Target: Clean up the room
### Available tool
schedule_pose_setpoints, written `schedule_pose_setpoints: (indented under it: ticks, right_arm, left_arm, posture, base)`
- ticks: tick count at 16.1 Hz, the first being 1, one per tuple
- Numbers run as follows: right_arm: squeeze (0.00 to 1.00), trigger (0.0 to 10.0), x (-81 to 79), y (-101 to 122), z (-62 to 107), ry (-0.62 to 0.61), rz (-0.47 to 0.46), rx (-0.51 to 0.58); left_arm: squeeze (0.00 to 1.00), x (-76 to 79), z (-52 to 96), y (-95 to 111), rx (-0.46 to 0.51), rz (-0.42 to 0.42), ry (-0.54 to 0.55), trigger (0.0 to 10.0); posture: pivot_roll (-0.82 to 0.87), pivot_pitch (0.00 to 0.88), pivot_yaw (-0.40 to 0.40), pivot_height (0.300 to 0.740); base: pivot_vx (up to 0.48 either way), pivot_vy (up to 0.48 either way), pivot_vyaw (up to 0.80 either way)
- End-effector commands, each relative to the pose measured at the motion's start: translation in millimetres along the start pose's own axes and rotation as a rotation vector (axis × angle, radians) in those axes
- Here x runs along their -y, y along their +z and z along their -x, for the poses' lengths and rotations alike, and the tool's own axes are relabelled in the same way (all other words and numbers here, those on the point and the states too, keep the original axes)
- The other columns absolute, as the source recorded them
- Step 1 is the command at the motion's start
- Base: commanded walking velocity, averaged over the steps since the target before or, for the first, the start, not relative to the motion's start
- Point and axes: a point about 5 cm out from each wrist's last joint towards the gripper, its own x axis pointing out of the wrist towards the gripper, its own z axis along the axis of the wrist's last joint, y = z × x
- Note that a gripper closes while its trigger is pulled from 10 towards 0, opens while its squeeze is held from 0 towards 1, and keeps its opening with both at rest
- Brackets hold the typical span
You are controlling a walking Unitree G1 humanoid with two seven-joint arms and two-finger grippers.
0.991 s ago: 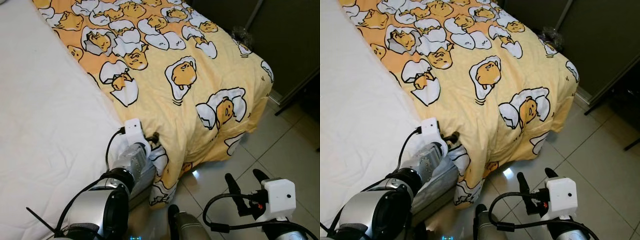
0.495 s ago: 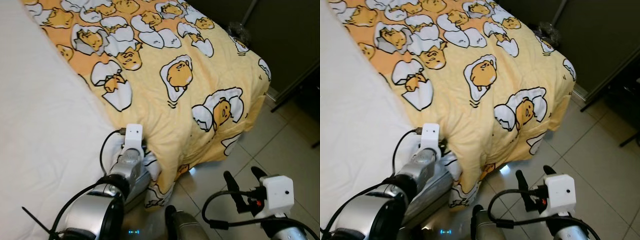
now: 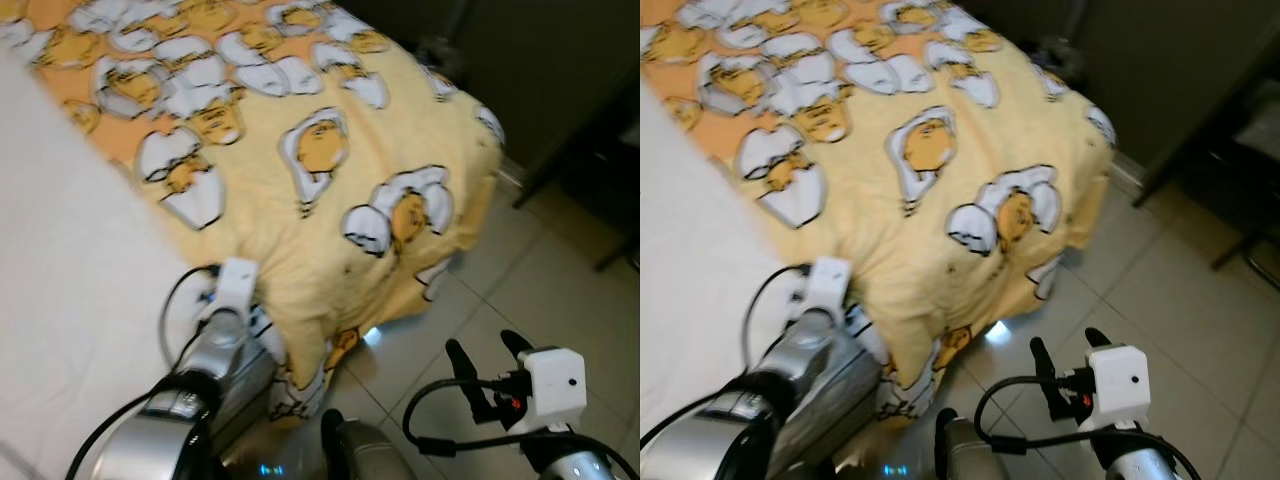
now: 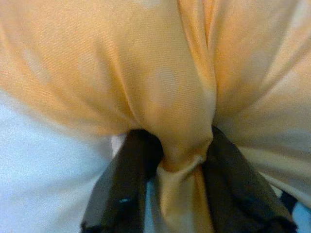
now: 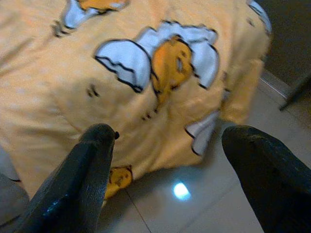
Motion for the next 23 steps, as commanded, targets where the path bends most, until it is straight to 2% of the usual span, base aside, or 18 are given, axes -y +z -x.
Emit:
schedule_pose_setpoints:
  ticks: [1,3,5,7,8,9,11,15,17,18,21,22,23]
  right_arm:
    - [0.0,10.0,5.1,-7.0,5.0,-0.016,0.004,-0.029]
    - [0.0,10.0,4.0,-12.3,6.1,-0.006,0.003,-0.045]
    - [0.0,10.0,3.5,-15.7,4.3,0.009,0.005,-0.055]
    - [0.0,10.0,4.2,-16.7,1.6,0.012,0.008,-0.054]
    - [0.0,10.0,5.9,-16.5,-1.8,0.01,0.011,-0.046]
    - [0.0,10.0,7.4,-16.4,-4.6,0.006,0.014,-0.038]
    - [0.0,10.0,7.0,-17.9,-7.9,0.006,0.011,-0.033]
    - [0.0,10.0,5.1,-18.8,-12.5,0.006,0.007,-0.019]
    - [0.0,10.0,6.4,-20.3,-13.0,0.003,0.006,-0.017]
    - [0.0,10.0,7.6,-22.8,-11.3,-0.002,0.007,-0.022]
    - [0.0,10.0,9.3,-23.8,-10.0,-0.012,0.005,-0.023]
    - [0.0,10.0,7.7,-24.8,-9.2,-0.008,0.004,-0.024]
    - [0.0,10.0,6.9,-25.2,-9.1,-0.005,0.003,-0.025]
  left_arm:
    - [0.0,-22.5,15.1,-68.6,-0.263,0.036,0.054,0.0]
    - [0.0,-18.5,27.7,-93.7,-0.347,0.1,0.035,0.0]
    - [0.0,-9.3,36.5,-105.8,-0.424,0.178,0.013,0.0]
    - [0.0,-13.2,39.7,-109.0,-0.425,0.153,0.023,0.0]
    - [0.0,-33.0,40.0,-107.7,-0.373,0.08,0.081,0.0]
    - [0.0,-63.5,36.1,-96.4,-0.258,-0.047,0.165,0.0]
    - [0.0,-90.6,31.9,-71.1,-0.109,-0.173,0.247,0.0]
    - [0.0,-110.2,35.0,-70.6,-0.108,-0.245,0.288,0.0]
    - [0.0,-109.3,41.9,-81.6,-0.148,-0.255,0.26,0.0]
    - [0.0,-79.4,62.5,-118.4,-0.267,-0.226,0.128,0.0]
    - [0.0,-55.8,78.4,-140.9,-0.35,-0.191,0.039,0.0]
    - [0.0,-39.0,82.7,-153.3,-0.392,-0.208,-0.052,0.0]
    - [0.0,-32.9,84.1,-158.6,-0.416,-0.216,-0.092,0.0]
  posture:
    - [-0.34,0.175,-0.061,0.74]
    - [-0.32,0.168,-0.059,0.74]
    - [-0.3,0.156,-0.059,0.74]
    - [-0.29,0.141,-0.053,0.74]
    - [-0.28,0.129,-0.047,0.74]
    - [-0.27,0.123,-0.045,0.74]
    - [-0.26,0.107,-0.04,0.74]
    - [-0.25,0.091,-0.025,0.74]
    - [-0.25,0.09,-0.023,0.74]
    - [-0.26,0.09,-0.016,0.74]
    - [-0.26,0.092,-0.02,0.74]
    - [-0.26,0.097,-0.027,0.74]
    - [-0.26,0.097,-0.027,0.74]
  base:
    - [0.0,0.0,0.0]
    - [0.0,0.0,0.0]
    - [0.0,0.0,0.0]
    - [0.0,0.0,0.0]
    - [0.0,0.0,0.0]
    - [0.0,0.0,0.0]
    - [0.0,0.0,0.0]
    - [0.0,0.0,0.0]
    - [0.0,0.0,0.0]
    - [0.0,0.0,0.0]
    - [0.0,0.0,0.0]
    - [0.0,0.0,0.0]
    - [0.0,0.0,0.0]
